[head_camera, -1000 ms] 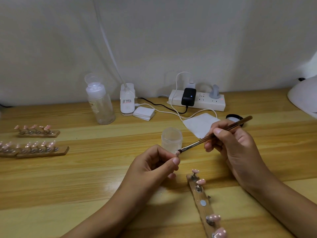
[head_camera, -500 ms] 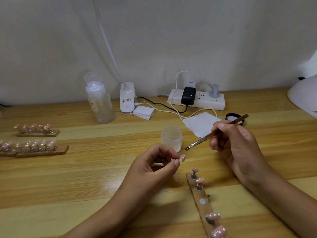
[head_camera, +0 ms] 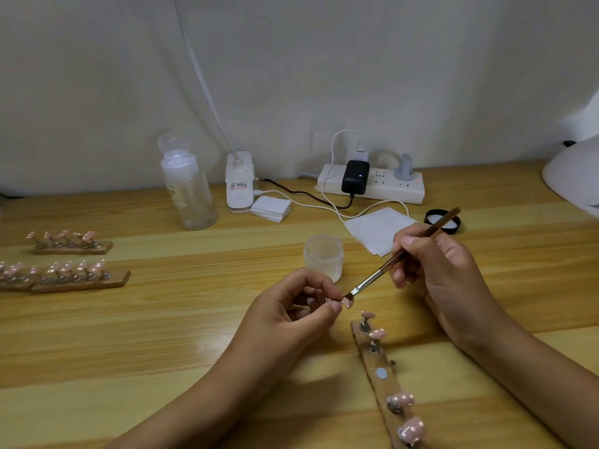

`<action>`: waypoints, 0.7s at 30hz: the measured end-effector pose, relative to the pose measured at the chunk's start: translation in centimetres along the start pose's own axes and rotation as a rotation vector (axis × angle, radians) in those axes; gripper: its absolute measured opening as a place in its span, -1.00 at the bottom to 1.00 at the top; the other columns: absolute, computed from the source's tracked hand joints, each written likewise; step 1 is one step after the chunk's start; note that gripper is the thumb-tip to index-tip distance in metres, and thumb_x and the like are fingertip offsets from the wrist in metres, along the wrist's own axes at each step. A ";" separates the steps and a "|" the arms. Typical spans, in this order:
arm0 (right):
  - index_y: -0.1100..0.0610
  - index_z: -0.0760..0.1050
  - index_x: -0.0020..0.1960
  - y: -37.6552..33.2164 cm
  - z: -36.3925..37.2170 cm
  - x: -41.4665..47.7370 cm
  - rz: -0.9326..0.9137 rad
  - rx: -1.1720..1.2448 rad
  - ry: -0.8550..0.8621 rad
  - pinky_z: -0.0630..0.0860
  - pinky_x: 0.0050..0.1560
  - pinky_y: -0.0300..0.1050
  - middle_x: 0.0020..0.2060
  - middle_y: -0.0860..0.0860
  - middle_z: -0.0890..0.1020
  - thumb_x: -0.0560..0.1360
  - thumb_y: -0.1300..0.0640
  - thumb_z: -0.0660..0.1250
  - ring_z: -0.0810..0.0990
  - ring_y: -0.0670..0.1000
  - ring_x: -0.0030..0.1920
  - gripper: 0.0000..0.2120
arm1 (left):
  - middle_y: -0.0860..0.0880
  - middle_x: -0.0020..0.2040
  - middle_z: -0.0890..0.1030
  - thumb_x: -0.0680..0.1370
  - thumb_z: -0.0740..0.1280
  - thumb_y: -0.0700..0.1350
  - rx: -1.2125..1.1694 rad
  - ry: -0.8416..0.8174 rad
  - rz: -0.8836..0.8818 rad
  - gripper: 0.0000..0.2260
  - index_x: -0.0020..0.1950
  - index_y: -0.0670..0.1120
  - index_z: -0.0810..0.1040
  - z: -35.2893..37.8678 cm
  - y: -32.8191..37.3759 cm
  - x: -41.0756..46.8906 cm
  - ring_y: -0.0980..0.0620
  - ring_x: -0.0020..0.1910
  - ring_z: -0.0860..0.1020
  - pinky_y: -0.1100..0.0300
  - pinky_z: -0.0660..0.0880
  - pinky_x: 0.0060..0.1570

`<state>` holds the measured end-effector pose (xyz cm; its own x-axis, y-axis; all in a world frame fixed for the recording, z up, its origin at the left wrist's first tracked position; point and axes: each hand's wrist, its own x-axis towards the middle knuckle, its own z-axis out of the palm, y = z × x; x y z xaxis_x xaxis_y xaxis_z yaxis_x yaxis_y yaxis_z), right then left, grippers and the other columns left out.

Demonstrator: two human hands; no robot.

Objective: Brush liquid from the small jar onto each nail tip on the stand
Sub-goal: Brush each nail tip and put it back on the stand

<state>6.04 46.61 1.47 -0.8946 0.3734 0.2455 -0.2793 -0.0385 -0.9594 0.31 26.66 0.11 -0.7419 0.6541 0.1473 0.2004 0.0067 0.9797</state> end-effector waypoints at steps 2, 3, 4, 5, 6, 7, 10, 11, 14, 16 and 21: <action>0.13 0.51 -0.23 0.0 0.0 0.0 -0.020 -0.026 0.040 0.47 -0.42 -0.30 -0.49 -0.03 0.54 0.57 0.30 0.16 0.52 -0.12 -0.45 -0.74 | 0.09 -0.23 0.57 0.49 0.42 -0.15 -0.002 0.002 0.006 -0.93 -0.14 0.03 0.62 0.0 0.1 0.0 0.18 -0.26 0.48 0.37 0.42 -0.23; 0.13 0.51 -0.22 0.0 0.0 0.0 -0.025 -0.027 0.067 0.48 -0.41 -0.30 -0.47 -0.03 0.55 0.56 0.30 0.17 0.53 -0.12 -0.45 -0.75 | 0.09 -0.23 0.57 0.49 0.42 -0.18 -0.014 0.007 0.009 -0.92 -0.14 0.01 0.62 0.0 0.1 0.0 0.18 -0.27 0.48 0.39 0.41 -0.24; 0.12 0.52 -0.22 0.0 0.0 0.1 -0.021 -0.013 0.099 0.48 -0.41 -0.30 -0.46 -0.04 0.56 0.56 0.28 0.18 0.53 -0.12 -0.44 -0.76 | 0.09 -0.24 0.57 0.49 0.42 -0.19 -0.030 0.013 0.012 -0.91 -0.14 0.00 0.61 0.1 0.1 0.0 0.19 -0.26 0.48 0.41 0.40 -0.25; 0.10 0.53 -0.21 0.1 -0.1 0.2 -0.012 0.013 0.128 0.49 -0.40 -0.31 -0.44 -0.05 0.57 0.57 0.27 0.18 0.54 -0.12 -0.43 -0.75 | 0.10 -0.24 0.58 0.48 0.42 -0.20 -0.041 0.020 0.016 -0.92 -0.14 -0.02 0.61 0.1 0.2 0.0 0.19 -0.25 0.49 0.42 0.41 -0.24; 0.08 0.55 -0.20 0.0 -0.3 0.3 0.001 0.044 0.146 0.49 -0.38 -0.31 -0.43 -0.06 0.58 0.58 0.25 0.17 0.55 -0.13 -0.41 -0.74 | 0.10 -0.23 0.58 0.48 0.42 -0.19 -0.044 0.027 0.020 -0.93 -0.14 -0.02 0.61 0.1 0.2 0.0 0.19 -0.23 0.51 0.42 0.42 -0.22; 0.07 0.58 -0.19 0.0 -0.4 0.4 0.014 0.076 0.145 0.50 -0.36 -0.31 -0.42 -0.06 0.59 0.59 0.23 0.17 0.56 -0.13 -0.39 -0.73 | 0.09 -0.22 0.60 0.47 0.42 -0.18 -0.043 0.033 0.025 -0.94 -0.14 -0.03 0.60 0.1 0.2 0.0 0.19 -0.21 0.52 0.41 0.44 -0.19; 0.03 0.64 -0.18 0.0 -0.6 0.5 0.045 0.149 0.086 0.52 -0.31 -0.29 -0.40 -0.05 0.60 0.61 0.17 0.18 0.57 -0.12 -0.34 -0.69 | 0.11 -0.17 0.66 0.47 0.42 -0.19 -0.043 0.038 0.036 -0.93 -0.14 -0.02 0.59 0.1 0.1 0.0 0.19 -0.16 0.56 0.40 0.47 -0.13; 0.03 0.65 -0.19 0.1 -0.6 0.6 0.048 0.164 0.069 0.52 -0.30 -0.29 -0.39 -0.04 0.60 0.61 0.16 0.18 0.57 -0.12 -0.34 -0.69 | 0.13 -0.17 0.67 0.47 0.42 -0.19 -0.040 0.037 0.035 -0.92 -0.14 -0.02 0.58 0.0 0.1 0.0 0.20 -0.16 0.56 0.41 0.47 -0.14; 0.03 0.66 -0.22 0.2 -0.5 0.6 0.038 0.194 0.035 0.52 -0.30 -0.28 -0.37 -0.04 0.63 0.57 0.18 0.20 0.58 -0.13 -0.34 -0.69 | 0.14 -0.21 0.64 0.45 0.44 -0.14 -0.035 0.042 0.031 -0.93 -0.15 -0.01 0.57 0.0 0.0 0.1 0.21 -0.20 0.54 0.42 0.46 -0.17; 0.03 0.65 -0.23 0.1 -0.5 0.5 0.029 0.206 0.006 0.53 -0.29 -0.26 -0.35 -0.05 0.63 0.52 0.17 0.23 0.58 -0.12 -0.34 -0.74 | 0.14 -0.25 0.61 0.41 0.44 -0.06 -0.044 0.048 0.034 -0.92 -0.16 0.00 0.57 0.0 -0.1 0.1 0.20 -0.22 0.53 0.42 0.44 -0.20; 0.07 0.63 -0.24 0.0 -0.2 0.3 0.017 0.199 -0.088 0.52 -0.31 -0.27 -0.37 -0.02 0.60 0.47 0.20 0.23 0.56 -0.10 -0.37 -0.77 | 0.11 -0.30 0.54 0.38 0.44 -0.05 -0.087 0.043 0.032 -0.92 -0.20 0.03 0.57 0.1 0.1 0.1 0.18 -0.29 0.47 0.41 0.42 -0.26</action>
<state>5.85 46.89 1.51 -0.9245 0.2888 0.2486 -0.3190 -0.2294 -0.9196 0.34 26.82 0.16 -0.7635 0.6195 0.1824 0.1695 -0.0803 0.9822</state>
